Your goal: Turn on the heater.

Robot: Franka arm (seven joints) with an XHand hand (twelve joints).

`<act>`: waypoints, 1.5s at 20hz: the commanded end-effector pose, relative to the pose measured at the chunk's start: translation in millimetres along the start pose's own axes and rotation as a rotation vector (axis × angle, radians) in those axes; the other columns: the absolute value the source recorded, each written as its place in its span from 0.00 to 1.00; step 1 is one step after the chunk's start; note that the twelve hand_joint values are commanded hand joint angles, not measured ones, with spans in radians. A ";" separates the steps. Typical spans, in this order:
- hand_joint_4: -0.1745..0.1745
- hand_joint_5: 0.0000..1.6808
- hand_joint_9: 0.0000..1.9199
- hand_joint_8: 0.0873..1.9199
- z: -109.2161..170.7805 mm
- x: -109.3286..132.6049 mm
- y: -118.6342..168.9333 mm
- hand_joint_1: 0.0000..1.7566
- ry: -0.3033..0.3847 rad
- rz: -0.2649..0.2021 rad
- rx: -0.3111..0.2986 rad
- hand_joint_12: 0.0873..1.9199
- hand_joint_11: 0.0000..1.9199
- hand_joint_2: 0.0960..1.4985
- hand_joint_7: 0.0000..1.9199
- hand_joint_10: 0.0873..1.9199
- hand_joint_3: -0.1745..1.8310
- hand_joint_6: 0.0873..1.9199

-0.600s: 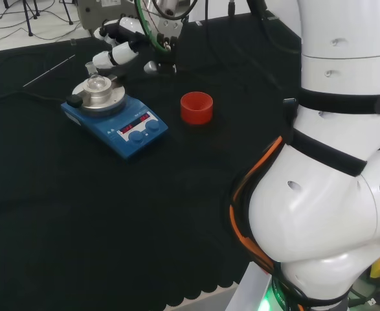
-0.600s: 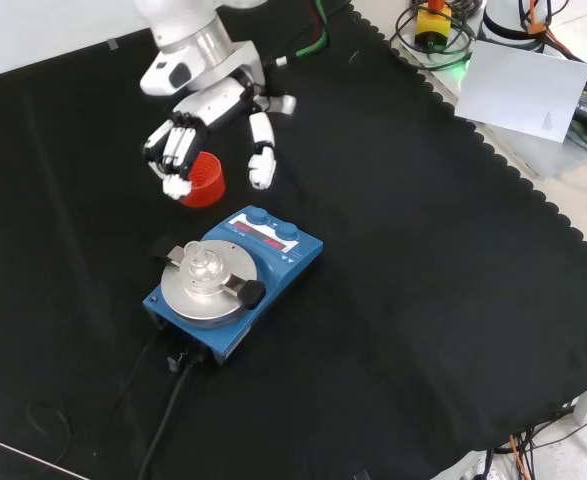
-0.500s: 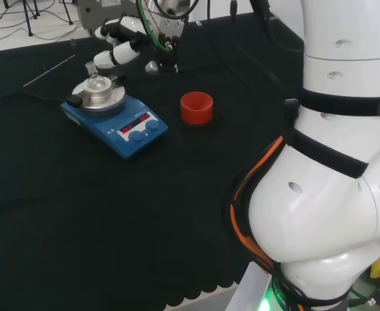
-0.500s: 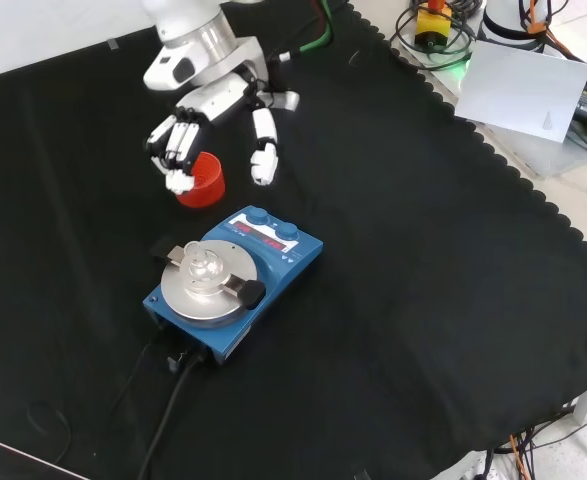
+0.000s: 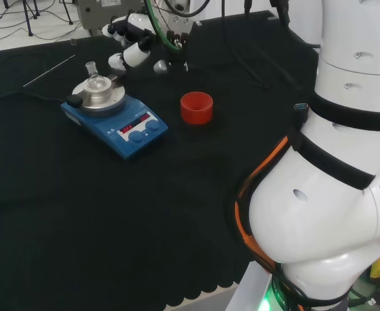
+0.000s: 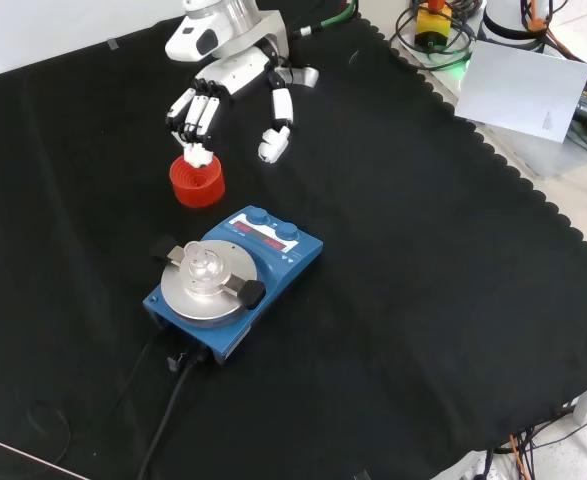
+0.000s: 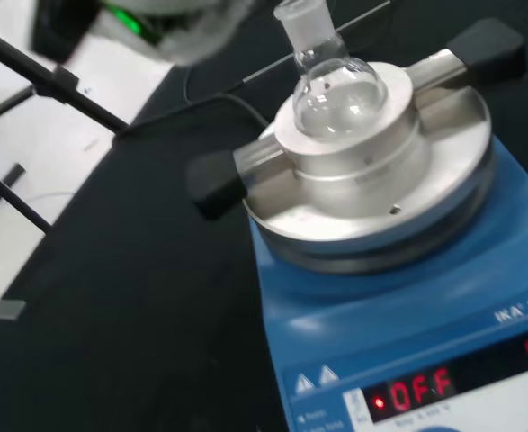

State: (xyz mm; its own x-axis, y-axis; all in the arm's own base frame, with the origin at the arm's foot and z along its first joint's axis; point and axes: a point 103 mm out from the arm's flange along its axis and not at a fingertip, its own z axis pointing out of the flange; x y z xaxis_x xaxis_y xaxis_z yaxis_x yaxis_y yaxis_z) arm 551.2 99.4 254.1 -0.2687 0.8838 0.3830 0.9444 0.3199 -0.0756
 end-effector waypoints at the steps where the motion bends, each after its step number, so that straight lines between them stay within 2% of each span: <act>1: 0.60 0.37 0.46 0.30 2.7 -1.5 -41.0 0.58 -0.127 0.056 0.065 0.67 0.27 0.35 0.43 0.25 0.47 0.04; 3: 0.56 0.39 0.58 0.31 6.7 -0.1 -52.5 0.60 -0.155 0.066 0.072 0.62 0.39 0.36 0.55 0.21 0.48 0.06; 5: 0.45 0.40 0.72 0.33 10.4 1.2 -60.9 0.63 -0.182 0.073 0.085 0.49 0.60 0.37 0.66 0.18 0.46 0.11; 7: 0.35 0.40 0.80 0.36 13.9 1.7 -70.1 0.65 -0.202 0.082 0.094 0.37 0.76 0.38 0.71 0.16 0.45 0.15; 9: 0.31 0.40 0.84 0.38 17.4 3.3 -77.1 0.66 -0.225 0.089 0.115 0.30 0.85 0.39 0.73 0.16 0.44 0.18; 13: 0.27 0.39 0.90 0.43 23.5 8.3 -84.4 0.68 -0.286 0.085 0.178 0.29 0.91 0.39 0.76 0.21 0.44 0.21; 16: 0.30 0.36 0.94 0.55 25.8 13.0 -84.3 0.68 -0.342 0.072 0.208 0.36 0.95 0.39 0.80 0.34 0.45 0.23; 19: 0.34 0.36 0.98 0.70 27.3 14.8 -85.2 0.69 -0.378 0.073 0.224 0.58 0.99 0.39 0.86 0.57 0.46 0.26; 22: 0.37 0.36 1.00 0.79 31.1 13.0 -86.9 0.77 -0.373 0.082 0.249 0.69 0.99 0.40 0.93 0.71 0.54 0.33; 26: 0.40 0.33 1.00 0.83 35.2 5.4 -89.8 0.84 -0.353 0.101 0.319 0.75 0.98 0.36 0.96 0.79 0.64 0.38; 30: 0.42 0.32 1.00 0.83 42.7 2.7 -91.3 0.84 -0.352 0.103 0.360 0.76 0.98 0.35 0.97 0.80 0.66 0.39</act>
State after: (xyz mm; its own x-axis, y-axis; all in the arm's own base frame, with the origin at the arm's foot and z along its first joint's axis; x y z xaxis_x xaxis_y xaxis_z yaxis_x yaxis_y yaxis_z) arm 458.9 89.7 230.8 -0.2814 0.9593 0.0248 0.8837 0.2691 -0.3830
